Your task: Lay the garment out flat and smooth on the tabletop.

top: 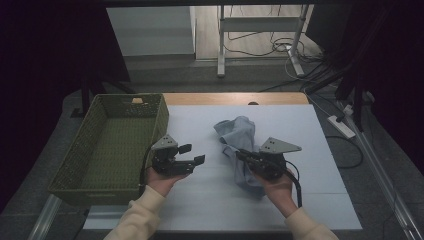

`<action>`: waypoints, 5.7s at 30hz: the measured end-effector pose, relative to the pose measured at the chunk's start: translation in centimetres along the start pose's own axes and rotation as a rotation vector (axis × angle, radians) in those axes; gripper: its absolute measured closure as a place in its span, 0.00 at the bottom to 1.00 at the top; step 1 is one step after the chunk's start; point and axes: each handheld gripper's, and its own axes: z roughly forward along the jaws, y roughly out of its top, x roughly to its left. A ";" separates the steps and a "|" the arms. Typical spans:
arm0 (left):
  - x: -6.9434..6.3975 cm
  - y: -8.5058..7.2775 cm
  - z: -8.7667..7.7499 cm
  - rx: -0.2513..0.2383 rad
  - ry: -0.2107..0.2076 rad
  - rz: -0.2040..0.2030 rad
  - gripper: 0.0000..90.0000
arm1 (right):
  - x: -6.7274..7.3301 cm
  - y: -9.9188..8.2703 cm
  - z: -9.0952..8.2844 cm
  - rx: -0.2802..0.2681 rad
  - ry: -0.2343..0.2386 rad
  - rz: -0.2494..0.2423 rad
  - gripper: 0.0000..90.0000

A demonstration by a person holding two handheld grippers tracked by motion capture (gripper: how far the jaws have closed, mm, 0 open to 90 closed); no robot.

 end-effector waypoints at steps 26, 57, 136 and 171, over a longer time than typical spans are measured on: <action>0.1 0.0 -0.1 -0.007 0.004 -0.004 0.31 | 0.8 1.2 0.0 -0.064 0.043 0.036 0.94; 0.4 0.1 -0.3 -0.015 0.009 -0.010 0.31 | -8.9 -3.9 -5.4 -0.049 -0.268 0.259 0.94; 0.3 -0.2 0.7 0.023 0.001 -0.003 0.31 | -2.1 -8.6 -4.0 0.392 -0.034 0.070 0.42; 0.3 -0.1 0.4 0.010 0.006 -0.008 0.31 | -1.5 -8.7 -2.9 0.482 -0.026 0.003 0.86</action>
